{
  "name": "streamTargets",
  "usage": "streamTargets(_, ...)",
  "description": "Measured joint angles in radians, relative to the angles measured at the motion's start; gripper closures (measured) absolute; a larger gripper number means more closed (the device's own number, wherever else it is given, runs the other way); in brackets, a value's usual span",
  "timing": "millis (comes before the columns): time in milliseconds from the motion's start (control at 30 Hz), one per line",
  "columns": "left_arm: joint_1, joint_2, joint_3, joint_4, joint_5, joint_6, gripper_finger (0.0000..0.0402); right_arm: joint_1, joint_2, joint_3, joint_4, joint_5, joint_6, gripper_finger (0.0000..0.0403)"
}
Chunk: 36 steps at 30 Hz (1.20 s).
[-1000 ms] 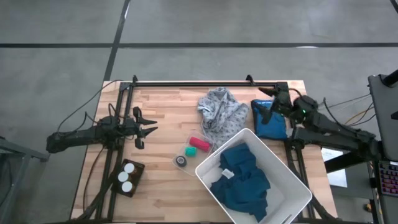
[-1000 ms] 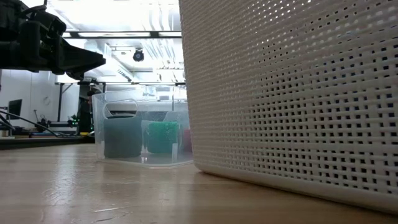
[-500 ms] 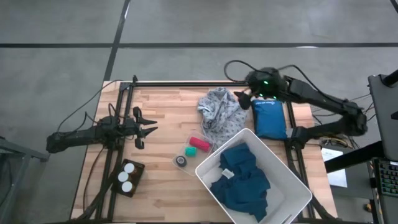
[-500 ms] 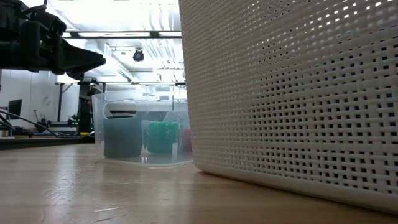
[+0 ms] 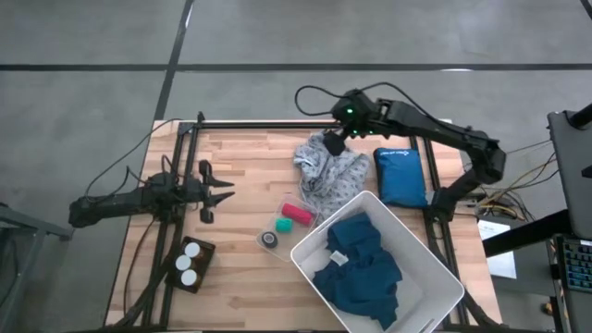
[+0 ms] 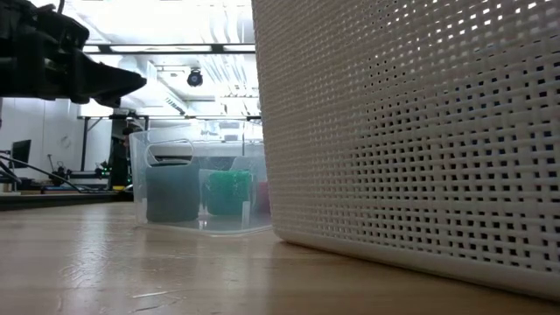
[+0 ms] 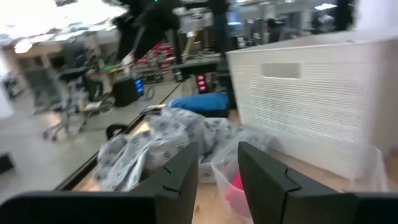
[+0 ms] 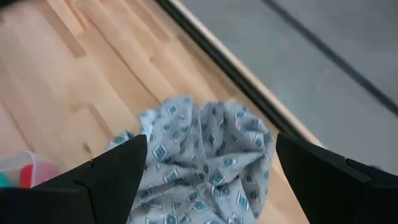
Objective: Pick & Place Medicine items
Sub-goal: Put the gray patient gown into the white bin
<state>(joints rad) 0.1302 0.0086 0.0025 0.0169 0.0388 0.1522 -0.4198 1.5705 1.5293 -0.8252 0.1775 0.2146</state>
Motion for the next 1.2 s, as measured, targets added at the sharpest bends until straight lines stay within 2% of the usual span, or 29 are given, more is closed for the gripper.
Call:
streamTargets(100, 0.0, 0.0, 0.0, 0.011, 0.049, 0.05, 0.0284, 0.0, 0.056, 0.047, -0.068, -0.008, 0.017, 0.0048)
streamTargets(533, 0.0, 0.001, 0.0, 0.016, 0.051, 0.055, 0.0284, 0.003, 0.159, 0.133, -0.183, -0.02, -0.011, 0.0049)
streamTargets(567, 0.0, 0.001, 0.0, 0.016, 0.051, 0.055, 0.0284, 0.003, 0.162, 0.132, -0.185, -0.037, -0.002, 0.0048)
streamTargets(667, 0.0, 0.001, 0.0, 0.016, 0.051, 0.058, 0.0284, 0.008, 0.164, 0.131, -0.168, -0.184, 0.018, 0.0048)
streamTargets(733, 0.0, 0.0, 0.0, 0.016, 0.051, 0.058, 0.0284, 0.023, 0.164, 0.133, -0.156, -0.227, 0.015, 0.0049)
streamTargets(800, 0.0, 0.0, 0.0, 0.016, 0.051, 0.058, 0.0284, 0.026, 0.159, 0.131, -0.168, -0.25, 0.015, 0.0051)
streamTargets(1000, 0.0, 0.0, 0.0, 0.016, 0.051, 0.057, 0.0284, 0.016, 0.088, 0.133, -0.21, -0.231, -0.008, 0.007)
streamTargets(1133, 0.0, 0.0, 0.0, 0.016, 0.051, 0.057, 0.0284, 0.053, 0.024, 0.128, -0.229, -0.224, 0.006, 0.0074)
streamTargets(1200, 0.0, 0.0, 0.0, 0.016, 0.051, 0.057, 0.0284, 0.076, -0.009, 0.122, -0.268, -0.187, 0.015, 0.0074)
